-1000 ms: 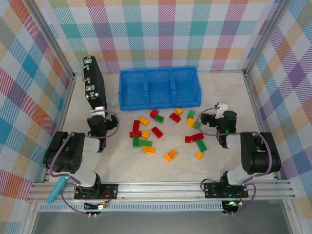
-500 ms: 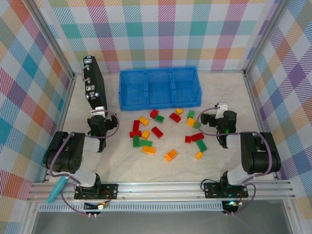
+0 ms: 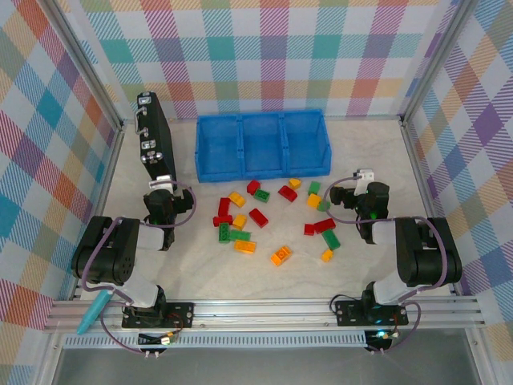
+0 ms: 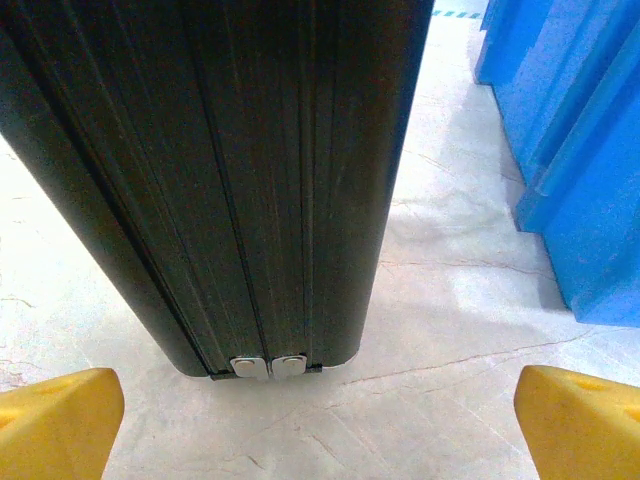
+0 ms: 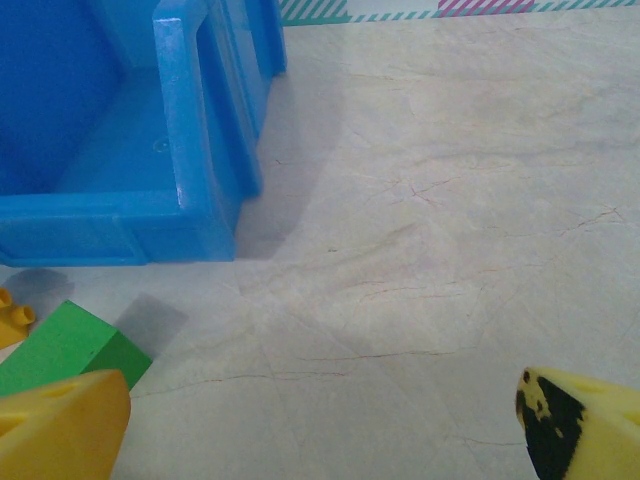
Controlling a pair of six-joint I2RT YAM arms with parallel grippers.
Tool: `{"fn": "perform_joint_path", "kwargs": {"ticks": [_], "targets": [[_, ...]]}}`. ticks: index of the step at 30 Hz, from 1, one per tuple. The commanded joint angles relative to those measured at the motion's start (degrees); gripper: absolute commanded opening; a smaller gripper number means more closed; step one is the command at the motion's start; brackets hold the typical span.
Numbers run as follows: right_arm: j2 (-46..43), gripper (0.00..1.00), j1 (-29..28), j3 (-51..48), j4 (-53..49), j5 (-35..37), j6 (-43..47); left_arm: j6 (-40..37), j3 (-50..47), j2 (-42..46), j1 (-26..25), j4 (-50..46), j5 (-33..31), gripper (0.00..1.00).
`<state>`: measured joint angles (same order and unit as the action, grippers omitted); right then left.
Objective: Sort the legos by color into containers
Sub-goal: Pick up the lego from the bottom-right of the table.
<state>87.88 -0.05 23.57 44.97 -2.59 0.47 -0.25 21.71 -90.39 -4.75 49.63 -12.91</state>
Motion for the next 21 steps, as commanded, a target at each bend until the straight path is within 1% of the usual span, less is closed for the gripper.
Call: {"fn": "perform_joint_path", "kwargs": {"ticks": [1, 20, 21], "targets": [[0.01, 0.99, -0.02, 0.33, 1.70, -0.40, -0.63, -0.15, 1.31, -0.03, -0.33, 0.56, 0.41, 1.00], [-0.07, 0.99, 0.04, 0.16, 2.03, -0.49, -0.60, -0.31, 1.18, 0.17, -0.23, 0.87, 0.73, 1.00], [-0.39, 0.99, -0.03, 0.20, 1.95, -0.84, -0.52, -0.32, 2.20, 1.12, -0.21, -2.34, 0.83, 1.00]]}}
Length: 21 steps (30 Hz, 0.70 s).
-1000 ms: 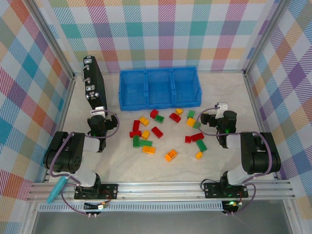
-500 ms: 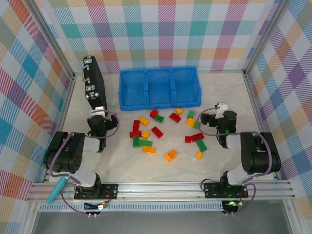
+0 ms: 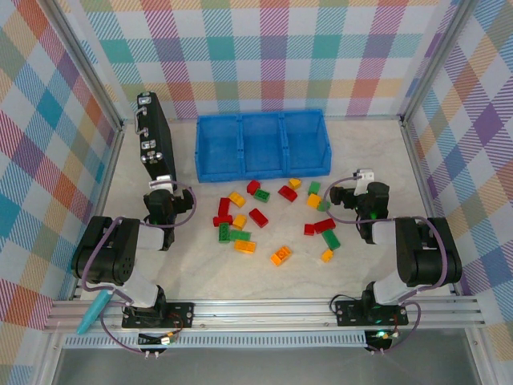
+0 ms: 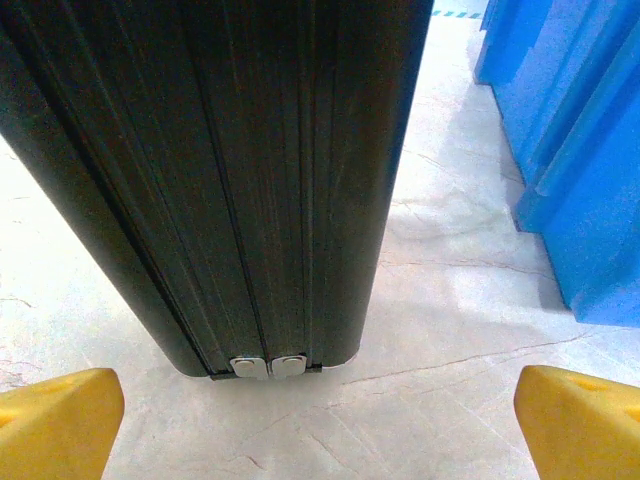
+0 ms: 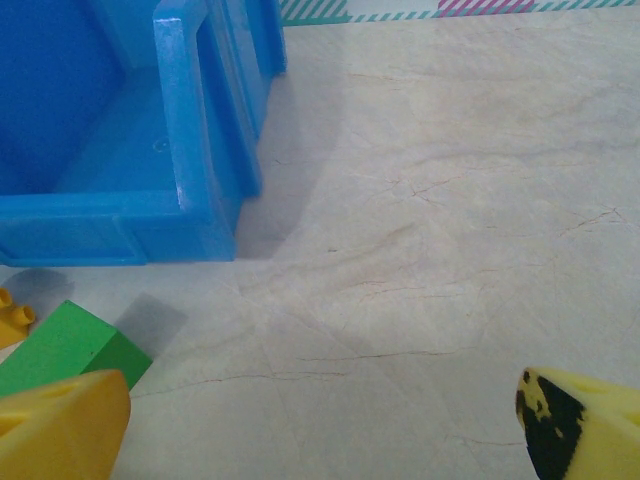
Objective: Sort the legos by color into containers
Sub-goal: Pick up the lego from the bottom-right of the table.
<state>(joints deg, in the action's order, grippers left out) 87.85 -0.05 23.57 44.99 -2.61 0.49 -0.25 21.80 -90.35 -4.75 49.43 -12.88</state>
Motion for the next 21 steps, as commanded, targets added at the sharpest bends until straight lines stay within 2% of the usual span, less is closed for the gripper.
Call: {"fn": "perform_joint_path", "kwargs": {"ticks": [1, 2, 4, 7, 10, 12, 15, 21], "targets": [[-1.86, 0.99, -0.03, 0.65, -0.11, -2.20, -0.01, -0.63, 4.86, 3.25, -0.30, -8.98, 0.93, 1.00], [-4.17, 0.99, 0.02, 1.65, -3.82, -3.70, 0.61, -0.59, 9.23, 5.51, -0.41, -19.04, 0.26, 1.00], [-9.17, 0.99, -0.07, 4.94, -14.57, -4.12, 0.89, -0.47, 17.44, 8.35, -0.93, -30.51, -0.35, 1.00], [-16.25, 0.99, -0.10, 11.68, -34.10, -0.68, -2.09, 1.06, 26.33, 13.96, -2.27, -41.30, 1.30, 1.00], [-19.61, 0.99, -0.20, 20.91, -55.41, 2.51, -8.51, -1.02, 39.28, 16.33, -4.26, -55.49, 2.21, 1.00], [-20.98, 0.99, -0.27, 24.79, -65.29, 1.37, -11.54, -2.31, 46.45, 16.58, -4.56, -63.08, 4.92, 1.00], [-24.12, 1.00, -0.80, 26.75, -74.55, -1.97, -15.87, -3.41, 53.66, 17.16, -4.86, -71.53, 8.84, 1.00], [-30.00, 0.96, -2.90, 26.55, -87.24, -5.89, -24.10, -5.66, 60.01, 19.70, -5.30, -79.23, 13.80, 1.00]]}}
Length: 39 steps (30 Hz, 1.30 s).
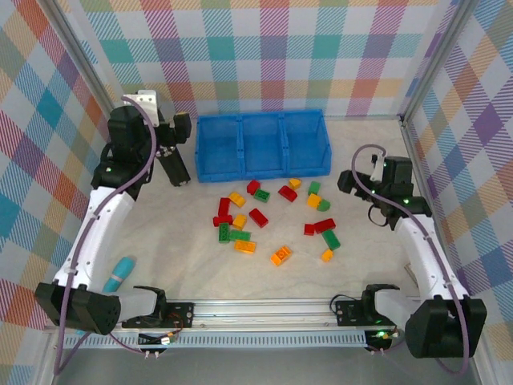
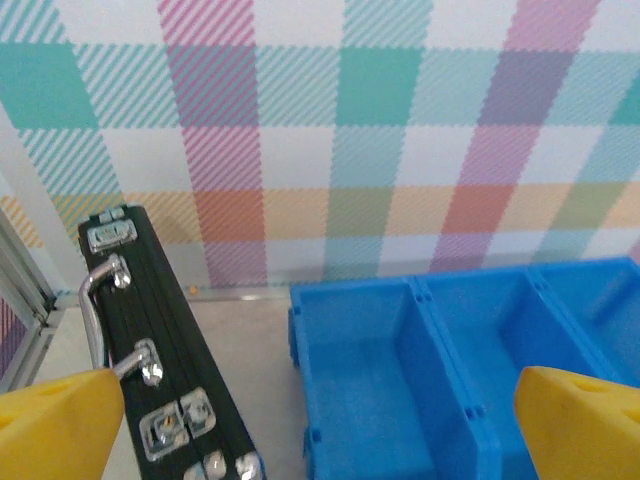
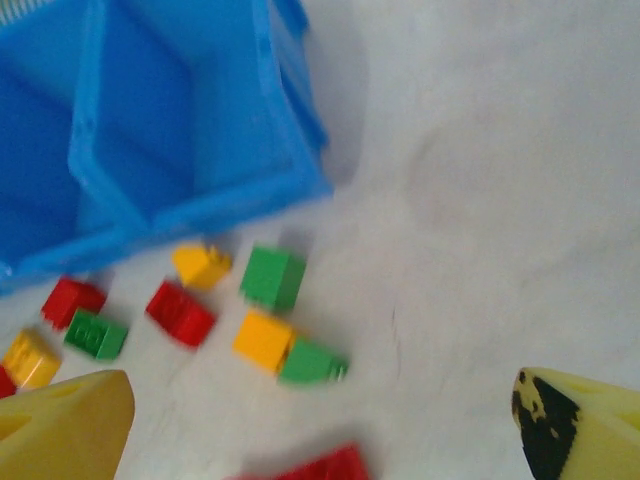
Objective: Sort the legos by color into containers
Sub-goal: Pick up the lego from the bottom-right of the table.
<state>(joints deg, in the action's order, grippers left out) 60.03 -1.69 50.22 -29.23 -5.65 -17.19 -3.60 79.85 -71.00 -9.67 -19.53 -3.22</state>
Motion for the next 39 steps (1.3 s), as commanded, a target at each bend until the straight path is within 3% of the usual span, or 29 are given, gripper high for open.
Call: {"fn": "perform_joint_path", "kwargs": {"ticks": [1, 8, 14, 33, 39], "targets": [[-2.97, 0.96, -1.91, -0.56, -14.77, -3.05, -7.65, -2.55, 2.74, 0.95, -0.35, -11.28, 4.52, 1.00], [-4.88, 0.95, -8.74, -5.48, -20.70, -0.68, -15.03, -0.73, 5.90, 5.98, -0.52, -15.39, 8.67, 1.00], [-0.85, 0.95, -13.97, -7.62, -21.06, 2.90, -17.08, -0.10, 7.16, 8.99, -0.96, -19.58, 9.88, 1.00], [17.03, 0.92, -17.14, -6.36, -13.96, 6.70, -10.54, 0.98, 9.45, 11.32, -1.22, -23.21, 11.20, 1.00], [21.91, 0.88, -19.24, -6.02, -12.15, 7.40, -10.30, 1.42, 10.74, 10.70, -1.23, -23.71, 11.67, 1.00]]}}
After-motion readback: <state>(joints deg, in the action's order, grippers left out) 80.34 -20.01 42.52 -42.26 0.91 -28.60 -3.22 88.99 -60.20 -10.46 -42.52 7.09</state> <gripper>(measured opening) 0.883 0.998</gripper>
